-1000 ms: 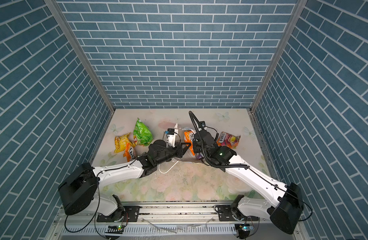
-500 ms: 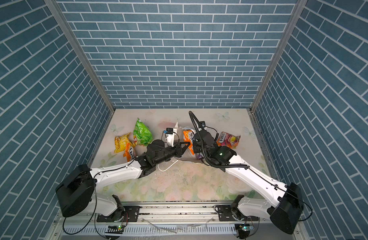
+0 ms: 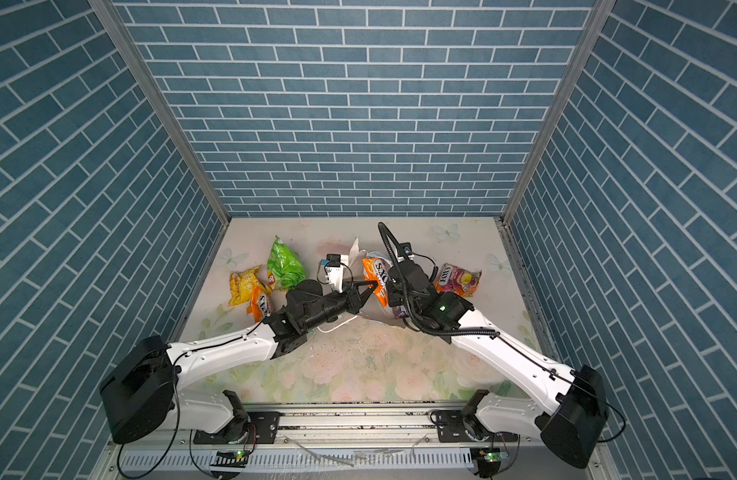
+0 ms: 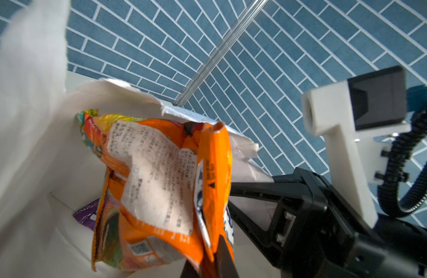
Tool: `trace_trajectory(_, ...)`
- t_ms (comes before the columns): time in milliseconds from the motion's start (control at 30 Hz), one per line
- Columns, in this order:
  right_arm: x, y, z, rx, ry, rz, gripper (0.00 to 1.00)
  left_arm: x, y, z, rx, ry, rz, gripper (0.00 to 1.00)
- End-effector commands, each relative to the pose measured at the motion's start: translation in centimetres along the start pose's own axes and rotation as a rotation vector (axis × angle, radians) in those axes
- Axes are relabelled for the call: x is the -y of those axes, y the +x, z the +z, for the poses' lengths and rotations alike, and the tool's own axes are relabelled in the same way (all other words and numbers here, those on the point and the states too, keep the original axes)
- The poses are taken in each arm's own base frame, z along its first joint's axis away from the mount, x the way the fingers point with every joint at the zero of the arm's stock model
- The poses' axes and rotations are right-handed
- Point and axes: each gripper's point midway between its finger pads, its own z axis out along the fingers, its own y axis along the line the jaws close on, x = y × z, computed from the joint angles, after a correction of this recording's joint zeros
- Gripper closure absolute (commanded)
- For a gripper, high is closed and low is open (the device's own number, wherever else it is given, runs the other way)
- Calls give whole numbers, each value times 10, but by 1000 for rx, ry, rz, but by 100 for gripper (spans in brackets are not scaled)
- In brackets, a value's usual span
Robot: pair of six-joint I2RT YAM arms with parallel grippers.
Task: Take the snacks out of the paper bag
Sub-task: Pick up the snack from the paper bag, then place the snack at the middle-left of the table.
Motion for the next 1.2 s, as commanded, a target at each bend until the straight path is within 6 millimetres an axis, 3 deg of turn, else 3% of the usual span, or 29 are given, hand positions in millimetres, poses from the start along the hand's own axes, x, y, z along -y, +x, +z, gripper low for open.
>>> trace_trajectory(0,8,2,-2,-18,38,4,100,8,-22,-7,83,27,26,100)
trace_trajectory(1100,8,1,-1,-16,43,4,100,11,-43,-27,137,21,27,100)
trace_trajectory(1167,8,1,-1,-16,44,4,100,3,-36,-29,121,5,24,100)
